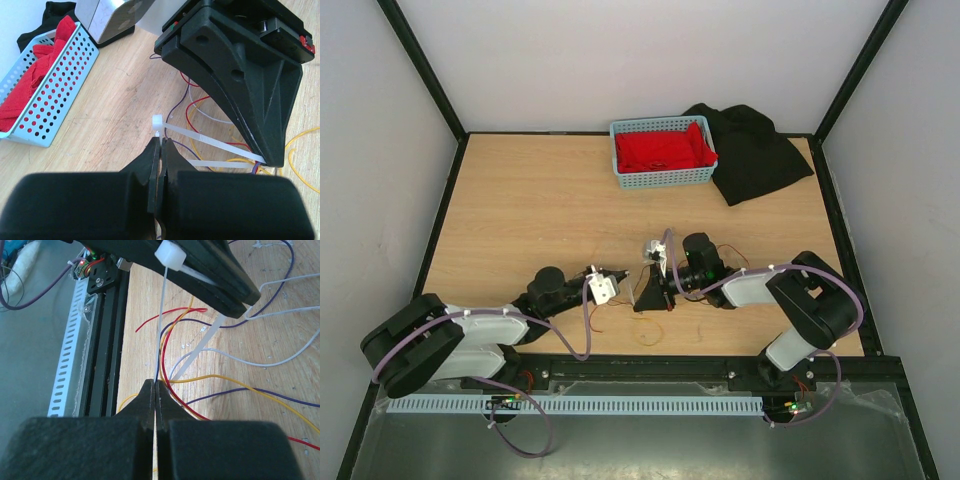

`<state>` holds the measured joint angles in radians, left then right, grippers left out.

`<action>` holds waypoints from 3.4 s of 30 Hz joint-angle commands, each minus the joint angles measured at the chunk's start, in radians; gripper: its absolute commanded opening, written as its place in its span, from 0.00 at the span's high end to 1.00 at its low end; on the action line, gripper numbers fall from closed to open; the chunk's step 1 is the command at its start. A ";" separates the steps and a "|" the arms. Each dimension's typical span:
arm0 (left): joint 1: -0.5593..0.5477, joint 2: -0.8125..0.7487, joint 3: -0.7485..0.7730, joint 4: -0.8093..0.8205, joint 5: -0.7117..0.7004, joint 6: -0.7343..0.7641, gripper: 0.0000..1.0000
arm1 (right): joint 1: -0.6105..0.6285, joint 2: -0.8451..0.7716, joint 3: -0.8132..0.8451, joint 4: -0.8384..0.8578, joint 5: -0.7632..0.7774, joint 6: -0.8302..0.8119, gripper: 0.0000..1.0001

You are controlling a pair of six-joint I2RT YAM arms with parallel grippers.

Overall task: Zip-tie the wires
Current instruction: Tie the cable at the center of the board.

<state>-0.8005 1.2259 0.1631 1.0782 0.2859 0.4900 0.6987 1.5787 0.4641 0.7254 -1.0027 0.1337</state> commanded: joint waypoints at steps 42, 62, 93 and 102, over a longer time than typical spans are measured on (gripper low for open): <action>-0.053 0.003 -0.010 0.071 -0.096 0.133 1.00 | -0.025 0.036 0.058 -0.104 -0.126 0.056 1.00; -0.077 0.032 -0.003 0.055 -0.131 0.173 1.00 | -0.061 -0.017 0.088 -0.203 -0.160 0.067 1.00; -0.112 0.073 0.004 0.051 -0.136 0.197 1.00 | -0.081 0.035 0.216 -0.388 -0.150 0.073 1.00; -0.124 0.083 0.007 0.051 -0.137 0.199 1.00 | -0.086 0.042 0.223 -0.392 -0.150 0.072 1.00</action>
<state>-0.9119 1.3056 0.1562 1.0931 0.1486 0.6765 0.6209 1.6058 0.6594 0.3439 -1.1198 0.2058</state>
